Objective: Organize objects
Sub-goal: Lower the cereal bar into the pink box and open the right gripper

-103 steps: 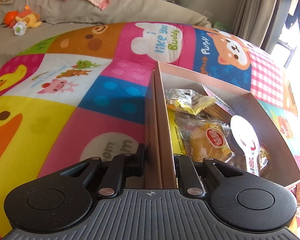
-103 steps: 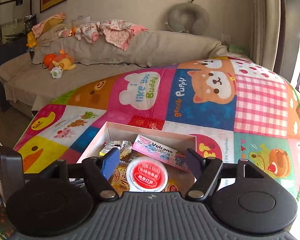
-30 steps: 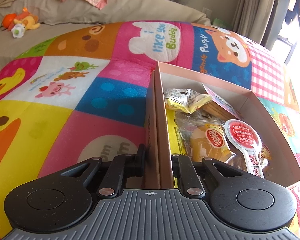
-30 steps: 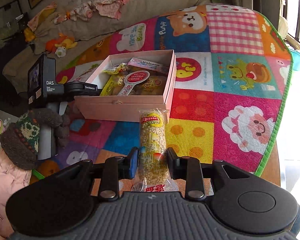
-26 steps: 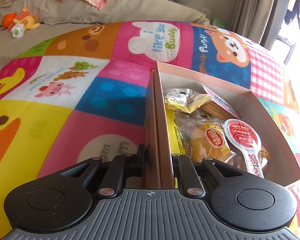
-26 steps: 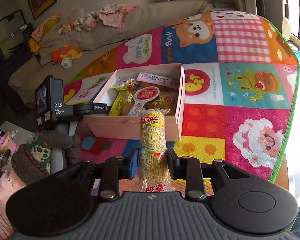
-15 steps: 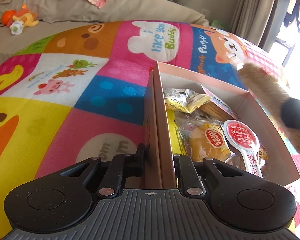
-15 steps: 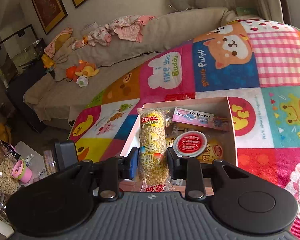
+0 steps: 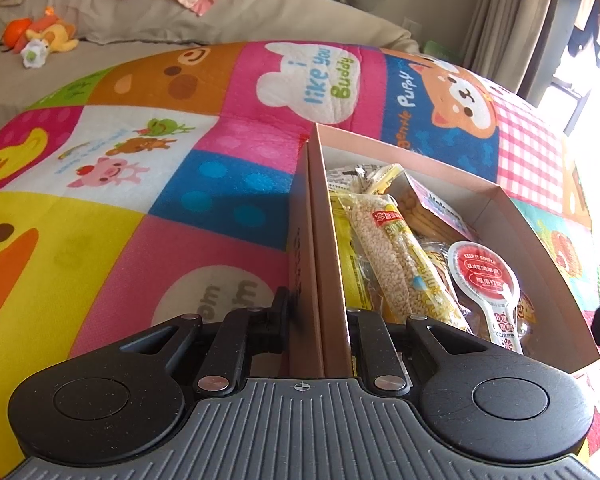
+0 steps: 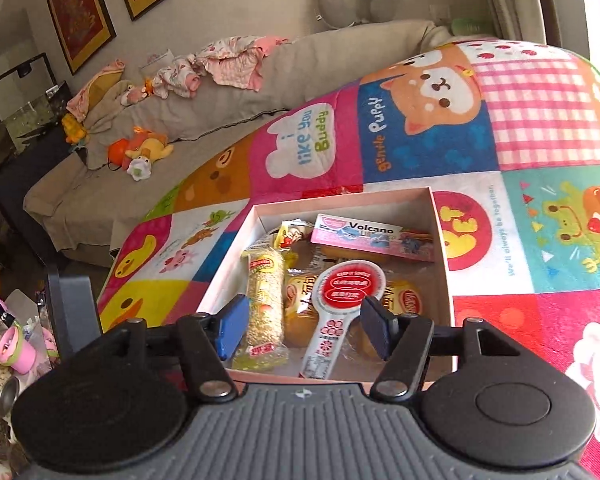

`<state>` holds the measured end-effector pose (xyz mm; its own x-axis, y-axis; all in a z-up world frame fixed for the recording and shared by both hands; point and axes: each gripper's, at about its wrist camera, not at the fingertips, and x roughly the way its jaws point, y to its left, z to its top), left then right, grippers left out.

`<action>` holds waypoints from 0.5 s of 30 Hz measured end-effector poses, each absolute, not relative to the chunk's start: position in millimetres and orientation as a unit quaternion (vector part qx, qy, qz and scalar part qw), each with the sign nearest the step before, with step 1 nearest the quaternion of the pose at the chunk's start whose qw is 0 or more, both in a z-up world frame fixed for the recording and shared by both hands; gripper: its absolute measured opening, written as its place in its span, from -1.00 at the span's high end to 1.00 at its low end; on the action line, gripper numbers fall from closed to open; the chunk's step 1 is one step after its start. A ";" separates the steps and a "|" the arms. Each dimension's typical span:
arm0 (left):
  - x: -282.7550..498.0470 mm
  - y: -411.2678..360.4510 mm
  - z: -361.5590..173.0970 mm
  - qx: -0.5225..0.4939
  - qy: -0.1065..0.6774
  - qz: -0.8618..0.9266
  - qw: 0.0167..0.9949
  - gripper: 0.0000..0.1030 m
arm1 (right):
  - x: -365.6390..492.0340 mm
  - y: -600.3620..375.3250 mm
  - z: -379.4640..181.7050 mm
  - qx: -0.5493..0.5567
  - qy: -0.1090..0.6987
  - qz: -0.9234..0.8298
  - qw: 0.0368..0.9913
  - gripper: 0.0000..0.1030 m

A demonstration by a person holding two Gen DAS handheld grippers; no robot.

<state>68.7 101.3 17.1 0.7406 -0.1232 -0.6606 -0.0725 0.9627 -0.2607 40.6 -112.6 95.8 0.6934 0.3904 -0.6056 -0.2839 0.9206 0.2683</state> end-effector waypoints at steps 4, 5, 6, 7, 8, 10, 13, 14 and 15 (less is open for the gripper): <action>68.6 100.8 17.2 -0.136 0.360 -0.013 0.923 0.66 | 20.1 -121.5 89.9 0.023 0.324 0.155 0.933 -0.56; 68.6 101.1 17.0 -0.136 0.360 -0.014 0.923 0.66 | 13.8 -123.3 87.2 0.002 0.318 0.144 0.937 -0.62; 68.6 101.2 17.1 -0.136 0.360 -0.014 0.923 0.66 | 8.5 -125.3 84.0 -0.016 0.313 0.133 0.940 -0.63; 68.6 101.1 17.0 -0.136 0.360 -0.014 0.923 0.66 | 4.4 -127.6 80.9 -0.029 0.312 0.126 0.941 -0.64; 68.5 101.0 17.1 -0.136 0.360 -0.014 0.923 0.66 | 2.2 -130.7 77.1 -0.041 0.315 0.120 0.941 -0.64; 68.5 101.1 17.0 -0.135 0.360 -0.014 0.923 0.66 | -0.8 -138.1 70.2 -0.047 0.324 0.114 0.938 -0.64; 67.6 100.6 17.4 -0.133 0.360 -0.014 0.923 0.66 | -1.6 -150.1 59.8 -0.041 0.338 0.104 0.935 -0.64; 67.6 100.6 17.5 -0.133 0.360 -0.014 0.923 0.66 | -1.9 -154.0 55.6 -0.038 0.342 0.100 0.934 -0.64; 67.6 100.5 17.4 -0.133 0.360 -0.014 0.923 0.66 | -1.5 -157.2 51.8 -0.036 0.347 0.096 0.932 -0.64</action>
